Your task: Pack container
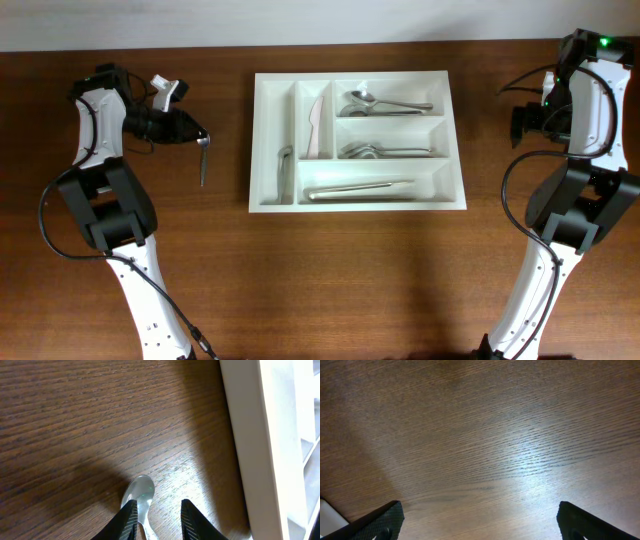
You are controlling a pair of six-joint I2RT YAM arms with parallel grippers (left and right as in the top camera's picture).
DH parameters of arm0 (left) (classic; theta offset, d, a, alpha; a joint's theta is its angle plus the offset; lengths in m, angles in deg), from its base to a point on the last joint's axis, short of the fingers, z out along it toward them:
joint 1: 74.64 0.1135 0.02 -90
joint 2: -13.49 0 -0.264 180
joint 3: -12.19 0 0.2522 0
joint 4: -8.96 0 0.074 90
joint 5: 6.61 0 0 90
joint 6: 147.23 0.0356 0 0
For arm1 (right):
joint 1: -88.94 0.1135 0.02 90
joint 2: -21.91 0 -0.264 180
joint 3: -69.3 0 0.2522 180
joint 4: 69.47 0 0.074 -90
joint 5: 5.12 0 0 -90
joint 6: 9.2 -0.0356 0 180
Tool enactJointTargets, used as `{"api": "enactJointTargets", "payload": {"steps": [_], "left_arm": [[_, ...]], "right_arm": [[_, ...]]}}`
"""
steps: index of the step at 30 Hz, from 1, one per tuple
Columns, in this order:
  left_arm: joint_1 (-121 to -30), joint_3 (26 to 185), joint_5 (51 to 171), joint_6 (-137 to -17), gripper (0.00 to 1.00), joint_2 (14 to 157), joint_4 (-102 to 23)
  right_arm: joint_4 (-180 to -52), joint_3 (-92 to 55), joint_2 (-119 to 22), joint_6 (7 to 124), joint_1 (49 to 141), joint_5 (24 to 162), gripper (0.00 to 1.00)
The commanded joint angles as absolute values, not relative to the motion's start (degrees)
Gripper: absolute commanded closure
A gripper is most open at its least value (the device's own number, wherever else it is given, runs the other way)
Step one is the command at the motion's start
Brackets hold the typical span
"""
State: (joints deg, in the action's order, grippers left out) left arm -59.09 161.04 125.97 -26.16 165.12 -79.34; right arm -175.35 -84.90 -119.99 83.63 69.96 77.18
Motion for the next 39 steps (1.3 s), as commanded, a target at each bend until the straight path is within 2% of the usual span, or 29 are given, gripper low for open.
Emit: {"api": "enactJointTargets", "payload": {"steps": [1, 3, 5, 6, 19, 24, 39], "left_arm": [[-59.0, 160.9, 125.4, -25.4, 0.69, 166.3, -79.4], [-59.0, 160.9, 125.3, -25.4, 0.68, 166.3, -79.2], [-59.0, 160.9, 124.9, -25.4, 0.52, 166.3, -78.8], [-59.0, 160.9, 124.3, -25.4, 0.50, 166.3, -78.7], [-58.9, 160.9, 124.5, -25.5, 0.49, 166.3, -75.0], [-59.0, 160.9, 124.5, -25.5, 0.41, 166.7, -74.4], [-59.2, 160.9, 130.4, -25.4, 0.41, 170.0, -75.6]], "right_arm": [[-175.3, -85.0, -117.6, 83.6, 69.8, 76.7, 0.01], [-175.3, -85.0, -117.6, 83.6, 69.8, 76.7, 0.01], [-175.3, -85.0, -117.6, 83.6, 69.8, 76.7, 0.01], [-175.3, -85.0, -117.6, 83.6, 69.8, 76.7, 0.01], [-175.3, -85.0, -117.6, 83.6, 69.8, 76.7, 0.01], [-175.3, -85.0, -117.6, 83.6, 69.8, 76.7, 0.01], [-175.3, -85.0, -117.6, 83.6, 69.8, 76.7, 0.01]]}}
